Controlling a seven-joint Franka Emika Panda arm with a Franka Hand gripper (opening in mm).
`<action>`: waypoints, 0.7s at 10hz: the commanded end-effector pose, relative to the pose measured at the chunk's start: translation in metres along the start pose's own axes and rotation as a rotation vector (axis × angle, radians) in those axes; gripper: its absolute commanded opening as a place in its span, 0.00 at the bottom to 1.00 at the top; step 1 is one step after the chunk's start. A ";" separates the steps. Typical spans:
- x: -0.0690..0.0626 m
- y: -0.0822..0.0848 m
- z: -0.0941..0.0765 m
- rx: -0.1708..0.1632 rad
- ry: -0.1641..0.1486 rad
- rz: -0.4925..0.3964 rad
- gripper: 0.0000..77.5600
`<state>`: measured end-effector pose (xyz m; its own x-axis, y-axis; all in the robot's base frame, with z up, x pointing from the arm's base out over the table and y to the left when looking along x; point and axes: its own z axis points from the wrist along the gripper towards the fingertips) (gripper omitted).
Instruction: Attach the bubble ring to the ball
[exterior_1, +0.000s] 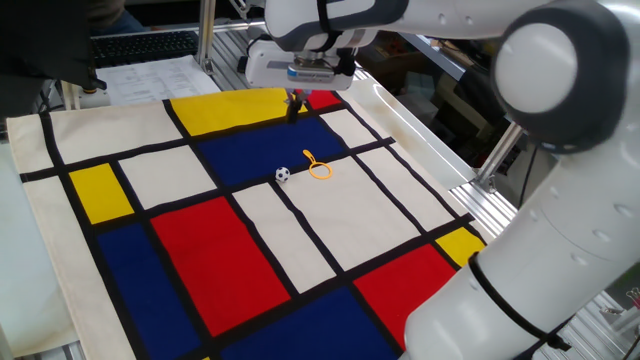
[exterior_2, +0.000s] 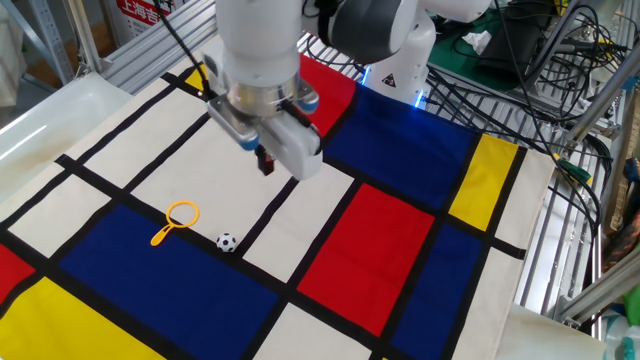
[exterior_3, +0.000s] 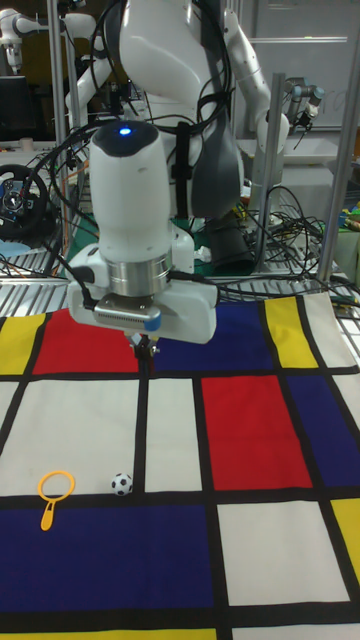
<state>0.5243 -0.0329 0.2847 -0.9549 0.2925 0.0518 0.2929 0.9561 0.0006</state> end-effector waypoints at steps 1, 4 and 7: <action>-0.037 -0.013 0.019 0.003 -0.014 -0.028 0.00; -0.045 -0.021 0.028 0.002 -0.014 -0.051 0.00; -0.053 -0.033 0.040 0.001 -0.014 -0.089 0.00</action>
<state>0.5608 -0.0735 0.2459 -0.9732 0.2262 0.0418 0.2265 0.9740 0.0021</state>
